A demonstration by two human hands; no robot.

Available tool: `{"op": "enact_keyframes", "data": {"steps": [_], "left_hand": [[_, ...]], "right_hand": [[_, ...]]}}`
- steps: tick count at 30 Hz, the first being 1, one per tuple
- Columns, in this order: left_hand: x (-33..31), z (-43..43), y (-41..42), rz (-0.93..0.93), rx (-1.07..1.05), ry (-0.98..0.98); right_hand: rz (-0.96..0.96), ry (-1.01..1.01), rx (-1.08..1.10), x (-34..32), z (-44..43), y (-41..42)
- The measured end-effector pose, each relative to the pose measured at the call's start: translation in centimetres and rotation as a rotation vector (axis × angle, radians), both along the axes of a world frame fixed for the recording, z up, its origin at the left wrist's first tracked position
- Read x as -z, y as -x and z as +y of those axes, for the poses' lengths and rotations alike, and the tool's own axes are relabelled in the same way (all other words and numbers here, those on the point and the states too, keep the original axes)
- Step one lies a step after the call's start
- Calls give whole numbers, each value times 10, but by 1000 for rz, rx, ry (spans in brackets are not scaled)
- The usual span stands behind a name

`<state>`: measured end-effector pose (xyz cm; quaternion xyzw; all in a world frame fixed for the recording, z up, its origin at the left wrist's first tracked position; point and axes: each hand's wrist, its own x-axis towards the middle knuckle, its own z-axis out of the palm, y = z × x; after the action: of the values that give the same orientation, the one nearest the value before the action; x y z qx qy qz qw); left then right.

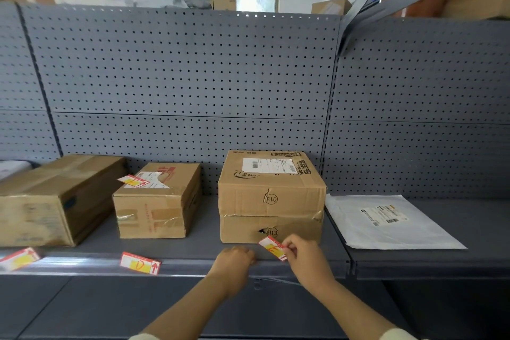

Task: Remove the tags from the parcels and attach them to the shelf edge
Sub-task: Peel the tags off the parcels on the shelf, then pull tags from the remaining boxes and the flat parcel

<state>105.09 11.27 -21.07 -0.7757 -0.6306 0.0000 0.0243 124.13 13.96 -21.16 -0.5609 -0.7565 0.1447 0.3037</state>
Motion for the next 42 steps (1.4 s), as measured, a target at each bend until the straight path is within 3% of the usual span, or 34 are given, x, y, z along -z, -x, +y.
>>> {"op": "enact_keyframes", "data": {"steps": [15, 17, 22, 28, 42], "left_hand": [[1, -6, -1, -87, 12, 93], [1, -6, 0, -102, 12, 103], [-1, -9, -1, -86, 15, 118], [-4, -11, 10, -62, 60, 80], [-28, -4, 49, -167, 23, -78]], "right_hand": [[71, -7, -84, -3, -8, 3], [10, -9, -71, -2, -9, 3], [-354, -8, -56, 4, -12, 8], [-588, -172, -122, 2, -16, 14], [-554, -239, -245, 2, -5, 17]]}}
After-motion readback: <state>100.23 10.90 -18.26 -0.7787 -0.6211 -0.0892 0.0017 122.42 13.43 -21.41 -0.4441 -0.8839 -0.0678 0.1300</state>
